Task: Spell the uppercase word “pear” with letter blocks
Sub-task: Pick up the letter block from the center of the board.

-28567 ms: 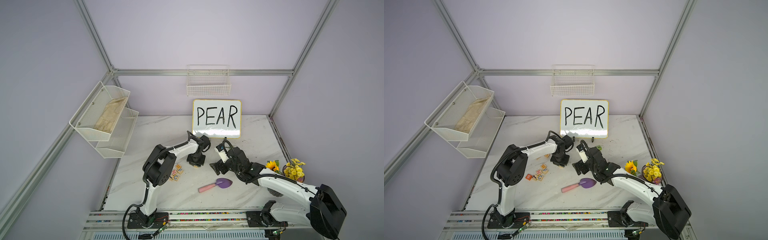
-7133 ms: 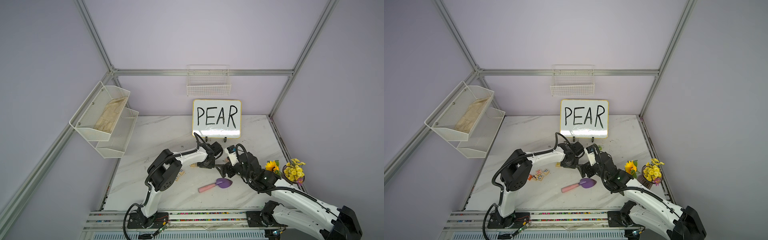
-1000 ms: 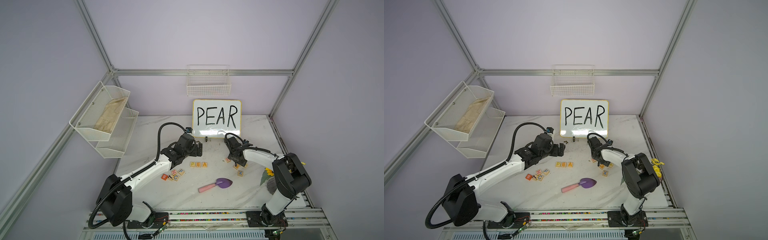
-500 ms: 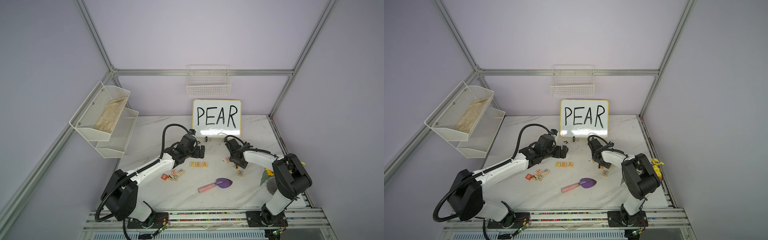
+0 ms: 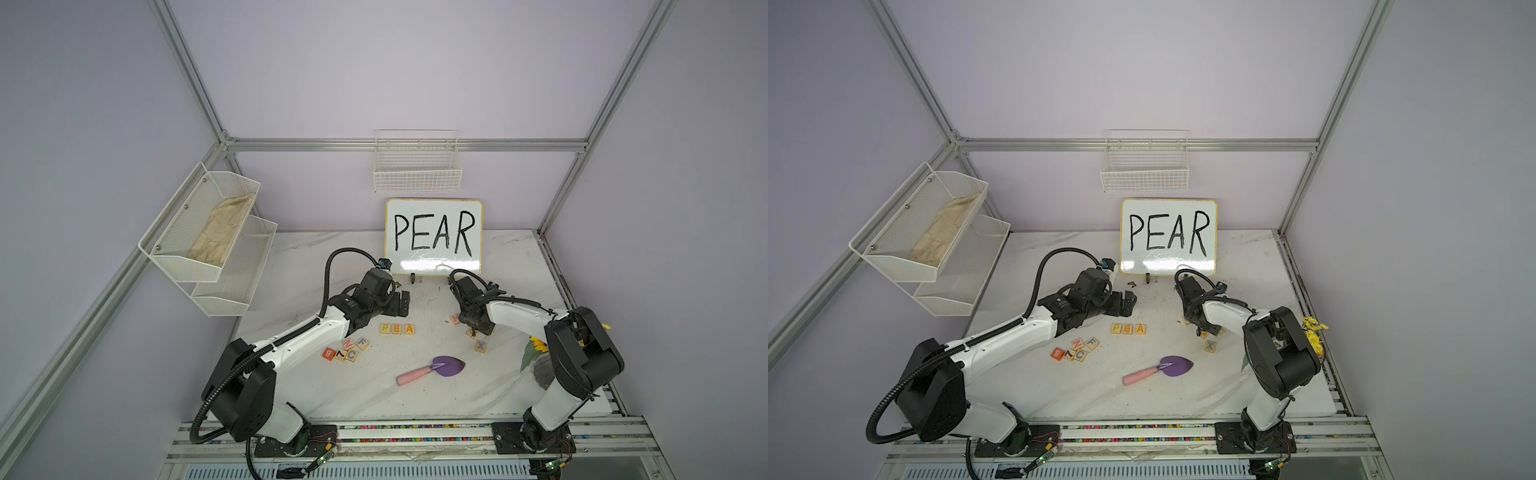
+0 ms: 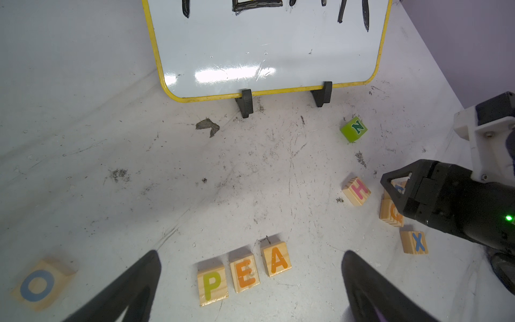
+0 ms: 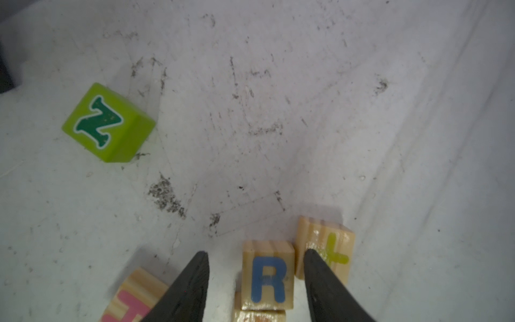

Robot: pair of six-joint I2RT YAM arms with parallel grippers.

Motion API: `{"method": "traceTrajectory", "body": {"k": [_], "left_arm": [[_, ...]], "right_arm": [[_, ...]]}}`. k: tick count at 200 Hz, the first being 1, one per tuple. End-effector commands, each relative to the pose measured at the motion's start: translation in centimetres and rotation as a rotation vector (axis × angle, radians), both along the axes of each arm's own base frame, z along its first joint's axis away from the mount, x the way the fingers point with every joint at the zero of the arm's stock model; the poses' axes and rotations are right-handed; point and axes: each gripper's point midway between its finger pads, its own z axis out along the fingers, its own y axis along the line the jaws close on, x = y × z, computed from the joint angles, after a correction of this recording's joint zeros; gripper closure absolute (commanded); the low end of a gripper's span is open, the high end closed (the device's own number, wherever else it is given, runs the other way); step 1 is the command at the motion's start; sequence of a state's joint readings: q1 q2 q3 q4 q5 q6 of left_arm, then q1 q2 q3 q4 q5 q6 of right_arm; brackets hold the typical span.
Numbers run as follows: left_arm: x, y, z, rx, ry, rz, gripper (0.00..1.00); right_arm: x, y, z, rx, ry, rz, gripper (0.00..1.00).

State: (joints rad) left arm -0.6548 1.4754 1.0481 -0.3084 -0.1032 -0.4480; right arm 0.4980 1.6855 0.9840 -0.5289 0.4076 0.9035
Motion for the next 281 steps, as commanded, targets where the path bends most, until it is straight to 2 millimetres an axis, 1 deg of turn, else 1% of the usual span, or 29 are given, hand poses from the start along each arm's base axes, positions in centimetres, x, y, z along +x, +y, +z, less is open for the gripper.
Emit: {"method": "traceTrajectory", "body": {"k": [1, 20, 56, 80, 167, 177, 201, 222, 249, 281], "left_arm": [[0.1, 0.0, 0.1, 0.005, -0.015, -0.017, 0.00], [0.1, 0.1, 0.0, 0.007, -0.014, -0.016, 0.00], [0.1, 0.1, 0.2, 0.007, -0.017, -0.016, 0.00], [0.1, 0.2, 0.2, 0.009, -0.016, -0.014, 0.00], [0.1, 0.1, 0.2, 0.008, -0.016, -0.015, 0.00], [0.0, 0.1, 0.1, 0.010, -0.014, -0.016, 0.00], [0.0, 0.1, 0.0, 0.009, -0.013, -0.017, 0.00], [0.0, 0.1, 0.0, 0.009, -0.010, -0.019, 0.00], [0.0, 0.0, -0.1, 0.008, -0.009, -0.021, 0.00], [0.0, 0.2, 0.0, 0.009, -0.013, -0.017, 0.00]], "right_arm": [[0.3, -0.1, 1.6, -0.062, -0.026, 0.016, 0.42], [0.5, -0.1, 1.6, -0.076, -0.031, 0.026, 0.42], [0.2, 0.2, -0.3, -0.061, 0.003, 0.022, 0.41], [0.2, 0.3, -1.0, -0.056, 0.006, 0.024, 0.41], [-0.7, 0.0, -1.0, -0.036, 0.006, -0.019, 0.44], [-0.9, -0.3, -1.0, -0.046, 0.009, -0.026, 0.43], [-1.1, -1.0, -0.4, -0.067, -0.012, -0.033, 0.41], [-0.9, -1.0, 0.0, -0.062, -0.029, -0.021, 0.41], [-0.9, -0.5, -0.7, -0.036, -0.018, -0.016, 0.41], [-1.0, -0.2, -1.3, -0.018, -0.003, -0.031, 0.44]]}}
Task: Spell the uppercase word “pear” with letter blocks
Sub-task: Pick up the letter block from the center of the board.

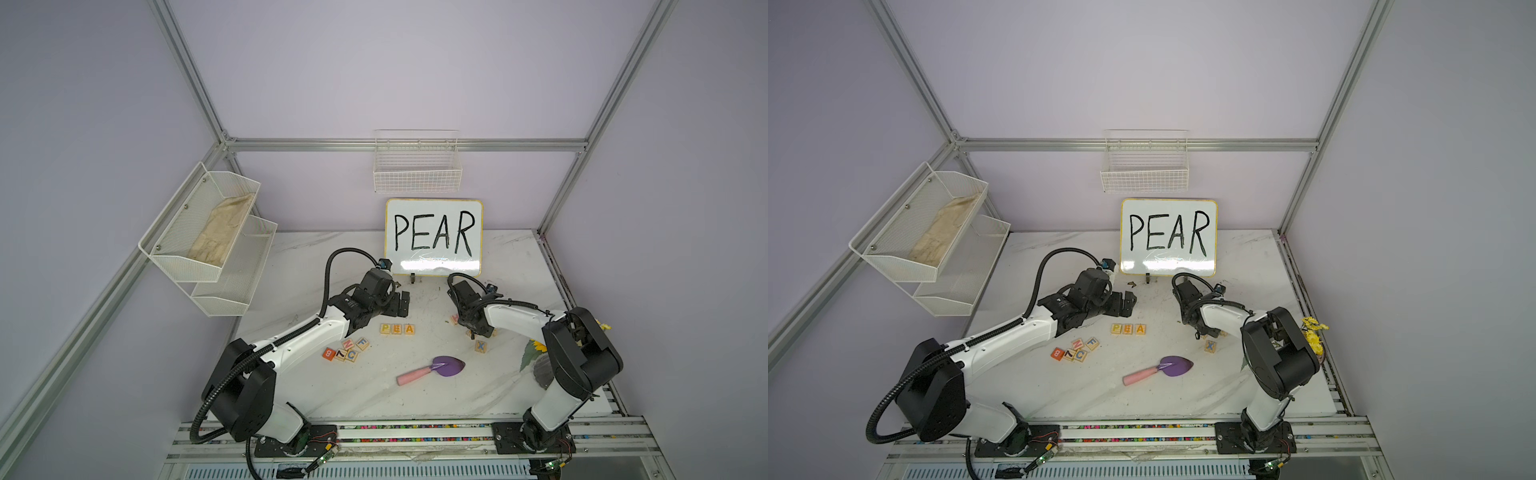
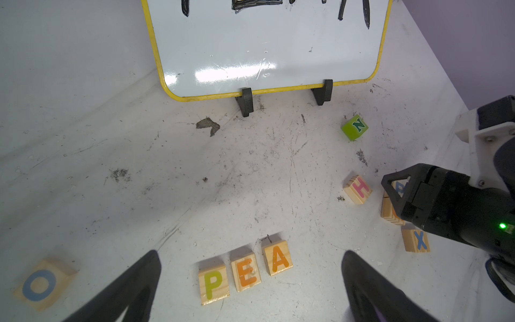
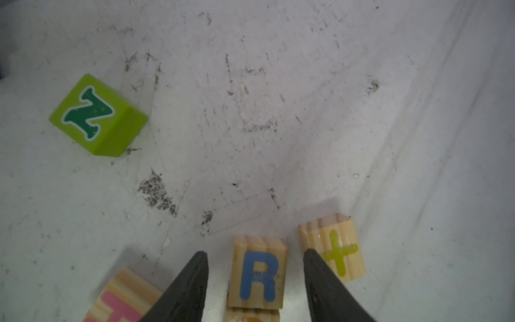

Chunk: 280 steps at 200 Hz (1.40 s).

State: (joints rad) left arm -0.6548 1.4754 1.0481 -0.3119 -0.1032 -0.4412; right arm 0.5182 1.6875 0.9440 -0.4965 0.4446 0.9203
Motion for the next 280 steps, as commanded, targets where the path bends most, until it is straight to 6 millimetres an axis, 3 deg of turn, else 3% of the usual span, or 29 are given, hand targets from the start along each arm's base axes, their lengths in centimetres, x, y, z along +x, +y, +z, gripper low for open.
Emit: {"method": "traceTrajectory", "body": {"k": [1, 94, 211, 239, 280], "left_arm": [[0.0, 0.1, 0.1, 0.002, -0.014, -0.012, 0.00], [-0.1, -0.2, 0.1, -0.006, -0.009, -0.029, 0.00], [-0.2, -0.4, -0.1, -0.009, 0.000, -0.041, 0.00], [-0.2, -0.5, 0.0, -0.012, -0.002, -0.042, 0.00], [-0.2, -0.7, 0.0, -0.018, 0.000, -0.048, 0.00]], "right_arm": [[-0.4, 0.0, -0.6, 0.011, 0.011, -0.028, 0.44], [-1.4, -0.3, -1.4, 0.027, 0.027, -0.075, 0.52], [-1.4, -0.9, -0.4, 0.013, -0.009, -0.075, 0.69], [-1.0, -1.0, 0.7, -0.001, -0.036, -0.054, 0.70], [0.5, -0.7, 4.1, -0.046, -0.090, 0.040, 0.70]]}}
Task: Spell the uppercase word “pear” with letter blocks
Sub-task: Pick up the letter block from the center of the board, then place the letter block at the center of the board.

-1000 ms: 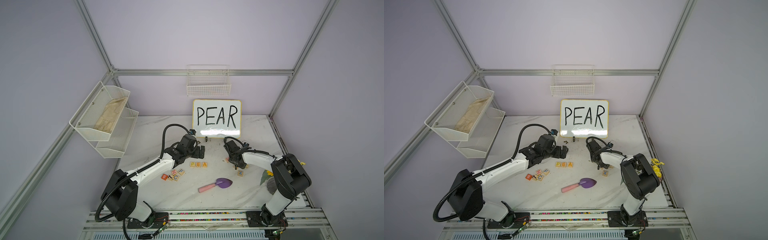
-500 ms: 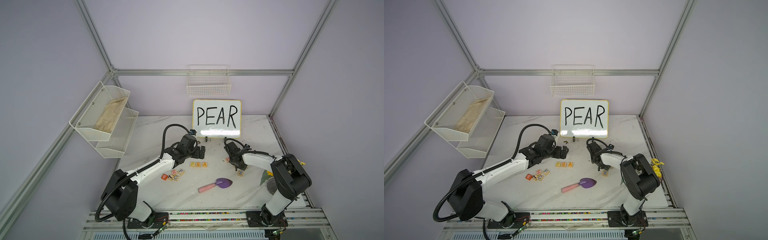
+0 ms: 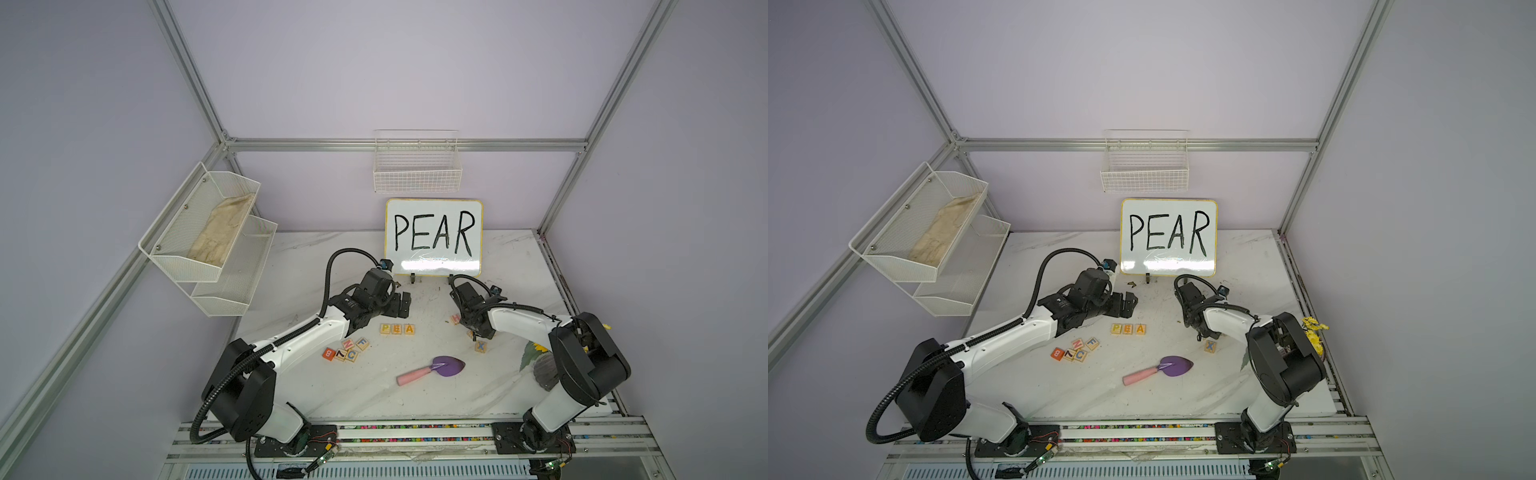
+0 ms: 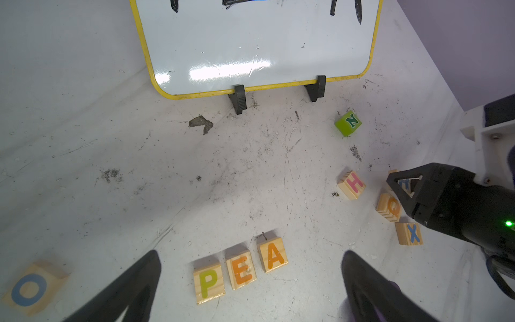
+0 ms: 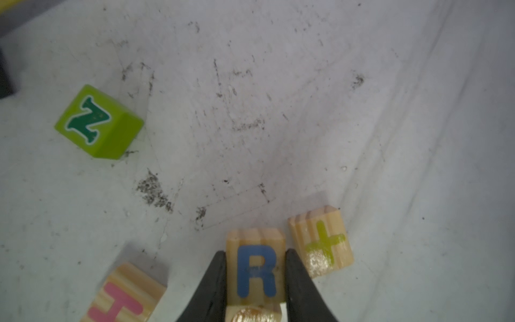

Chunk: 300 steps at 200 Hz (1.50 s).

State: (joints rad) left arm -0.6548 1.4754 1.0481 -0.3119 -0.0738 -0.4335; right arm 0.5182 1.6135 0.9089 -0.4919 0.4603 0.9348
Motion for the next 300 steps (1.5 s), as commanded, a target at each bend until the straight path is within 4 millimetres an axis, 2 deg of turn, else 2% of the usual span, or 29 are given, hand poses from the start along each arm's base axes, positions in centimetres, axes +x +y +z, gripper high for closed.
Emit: {"method": "traceTrajectory", "body": {"k": [1, 23, 53, 86, 108, 133, 143, 147, 220, 251, 300], "left_arm": [[0.1, -0.2, 0.1, -0.007, -0.009, -0.022, 0.00], [0.1, -0.4, 0.2, -0.015, -0.006, -0.029, 0.00], [0.1, -0.6, 0.1, -0.029, 0.003, -0.024, 0.00], [0.0, -1.0, 0.0, -0.074, 0.028, -0.027, 0.00], [-0.4, -1.1, 0.4, -0.121, 0.033, -0.033, 0.00], [-0.9, -0.6, 0.5, -0.177, 0.041, -0.022, 0.00], [-1.0, -0.2, -0.3, -0.187, 0.062, -0.009, 0.00], [-1.2, 0.0, 1.0, -0.213, 0.039, -0.008, 0.00], [-2.1, 3.5, 0.2, -0.239, 0.050, 0.116, 0.00], [-2.4, 4.1, 0.3, -0.244, 0.038, 0.128, 0.00], [-2.3, 4.6, 0.3, -0.235, 0.030, 0.140, 0.00]], "right_arm": [[0.9, -0.2, 2.8, -0.062, -0.041, 0.059, 0.70], [1.8, 1.3, 3.7, -0.031, -0.041, 0.148, 0.70], [2.0, 4.8, 4.2, 0.029, -0.047, 0.276, 0.70], [1.3, 10.5, 4.9, 0.021, -0.050, 0.457, 0.70], [0.5, 12.9, 4.4, 0.014, -0.035, 0.520, 0.70], [-0.5, 14.9, 3.1, 0.090, -0.044, 0.550, 0.70], [-0.9, 15.3, 2.5, 0.103, -0.037, 0.551, 0.70], [-1.1, 15.4, 2.3, 0.100, -0.035, 0.552, 0.70], [-2.6, 18.4, 0.2, 0.088, 0.011, 0.622, 0.70], [-2.7, 18.8, -0.8, 0.072, 0.031, 0.632, 0.70], [-2.4, 19.3, -1.3, 0.072, 0.030, 0.631, 0.70]]}}
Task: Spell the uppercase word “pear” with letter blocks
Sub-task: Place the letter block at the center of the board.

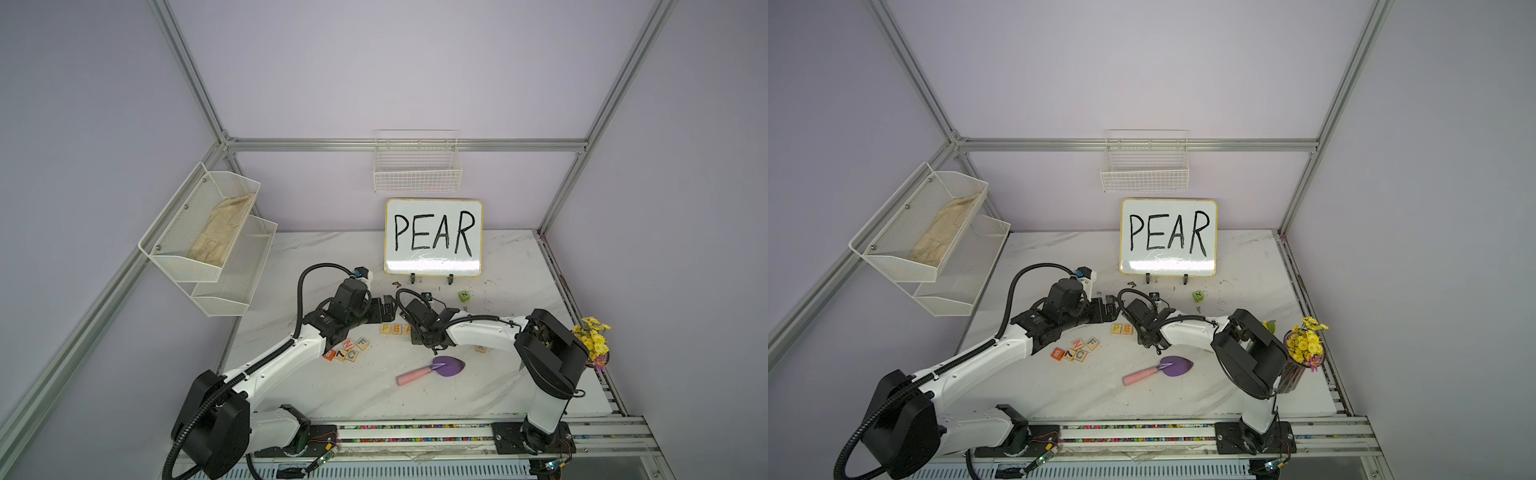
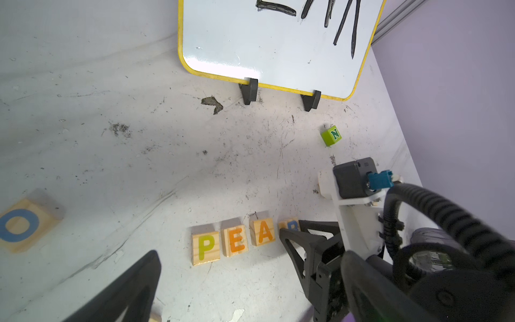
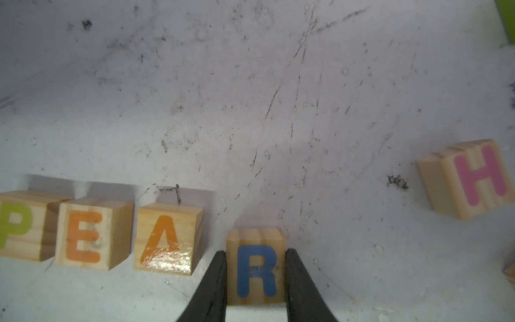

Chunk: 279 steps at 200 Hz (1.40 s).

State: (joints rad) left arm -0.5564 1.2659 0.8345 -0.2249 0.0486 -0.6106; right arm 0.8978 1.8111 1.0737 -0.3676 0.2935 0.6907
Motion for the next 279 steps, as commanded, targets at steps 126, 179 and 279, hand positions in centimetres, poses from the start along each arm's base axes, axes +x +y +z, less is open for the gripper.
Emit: {"method": "traceTrajectory", "body": {"k": [126, 179, 279], "left_arm": [[0.4, 0.7, -0.9, -0.013, 0.007, 0.025, 0.00], [0.5, 0.7, -0.9, -0.016, 0.007, 0.023, 0.00], [0.5, 0.5, -1.2, -0.016, 0.017, 0.016, 0.00]], "right_arm": [[1.2, 1.0, -0.2, -0.025, -0.017, -0.015, 0.69], [1.2, 1.1, -0.2, -0.022, -0.016, -0.014, 0.65], [1.2, 0.9, 0.2, -0.024, -0.023, -0.020, 0.61]]}}
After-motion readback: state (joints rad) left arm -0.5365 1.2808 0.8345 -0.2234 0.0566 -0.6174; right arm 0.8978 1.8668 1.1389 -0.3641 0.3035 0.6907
